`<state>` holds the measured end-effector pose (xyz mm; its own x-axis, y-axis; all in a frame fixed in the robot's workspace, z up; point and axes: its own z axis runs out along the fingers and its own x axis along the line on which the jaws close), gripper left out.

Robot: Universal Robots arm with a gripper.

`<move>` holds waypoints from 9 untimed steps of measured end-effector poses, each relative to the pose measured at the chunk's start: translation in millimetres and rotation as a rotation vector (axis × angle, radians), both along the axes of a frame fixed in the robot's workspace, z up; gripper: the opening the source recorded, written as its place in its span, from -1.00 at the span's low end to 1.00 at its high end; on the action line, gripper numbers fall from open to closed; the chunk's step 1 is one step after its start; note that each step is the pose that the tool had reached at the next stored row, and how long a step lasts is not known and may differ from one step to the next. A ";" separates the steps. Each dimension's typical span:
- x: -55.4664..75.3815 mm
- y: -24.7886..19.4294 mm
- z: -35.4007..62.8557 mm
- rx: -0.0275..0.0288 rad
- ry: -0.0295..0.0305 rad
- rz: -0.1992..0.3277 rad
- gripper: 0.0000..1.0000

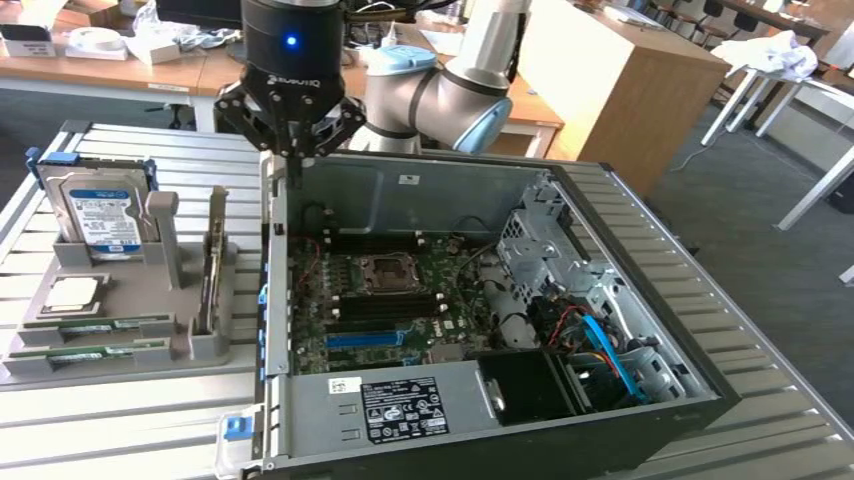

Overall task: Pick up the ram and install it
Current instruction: 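Reach for the ram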

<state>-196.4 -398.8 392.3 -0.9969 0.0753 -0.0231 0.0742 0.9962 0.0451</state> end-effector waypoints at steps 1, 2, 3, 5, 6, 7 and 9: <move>-1.8 0.0 0.0 0.0000 0.0001 0.000 -0.80; -3.7 0.0 -0.1 0.0000 0.0002 0.000 -0.80; -5.7 0.0 -0.1 0.0000 0.0002 0.000 -0.80; -9.6 0.0 -0.2 0.0000 0.0005 0.000 -0.80; -11.5 0.0 -0.3 0.0000 0.0005 0.000 -0.80; -13.4 0.0 -0.4 0.0000 0.0006 0.000 -0.80; -17.4 0.0 -0.5 0.0000 0.0011 0.000 -0.80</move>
